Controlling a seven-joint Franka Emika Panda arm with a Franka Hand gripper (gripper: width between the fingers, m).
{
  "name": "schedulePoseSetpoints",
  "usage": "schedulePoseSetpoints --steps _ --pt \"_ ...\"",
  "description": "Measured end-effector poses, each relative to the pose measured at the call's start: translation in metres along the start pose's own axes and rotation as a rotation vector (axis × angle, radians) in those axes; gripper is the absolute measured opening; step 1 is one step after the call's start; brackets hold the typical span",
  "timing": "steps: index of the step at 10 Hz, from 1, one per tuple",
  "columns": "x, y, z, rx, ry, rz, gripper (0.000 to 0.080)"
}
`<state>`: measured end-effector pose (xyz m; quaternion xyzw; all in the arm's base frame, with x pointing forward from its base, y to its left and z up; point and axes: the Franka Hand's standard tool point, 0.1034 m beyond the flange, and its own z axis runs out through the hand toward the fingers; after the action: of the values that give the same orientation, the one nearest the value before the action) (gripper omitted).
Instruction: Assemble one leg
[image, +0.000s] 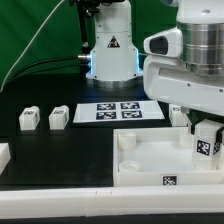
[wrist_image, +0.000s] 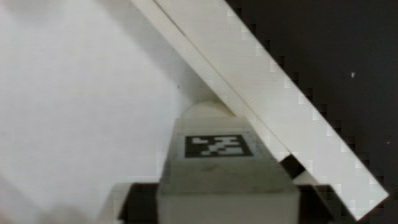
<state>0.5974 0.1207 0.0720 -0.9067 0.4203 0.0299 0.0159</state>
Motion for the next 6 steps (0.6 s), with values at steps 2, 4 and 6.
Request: schedulePoseSetpoints --steps 2,4,6 --pt "0.0001 -0.0003 0.0000 0.006 -0.006 0.184 0.0291" --pt "0.0008 -0.0006 -0.0004 0.014 -0.022 0.389 0.0291" --pt "0.0021 -0.0009 -0.0004 0.025 -0.039 0.552 0.0291"
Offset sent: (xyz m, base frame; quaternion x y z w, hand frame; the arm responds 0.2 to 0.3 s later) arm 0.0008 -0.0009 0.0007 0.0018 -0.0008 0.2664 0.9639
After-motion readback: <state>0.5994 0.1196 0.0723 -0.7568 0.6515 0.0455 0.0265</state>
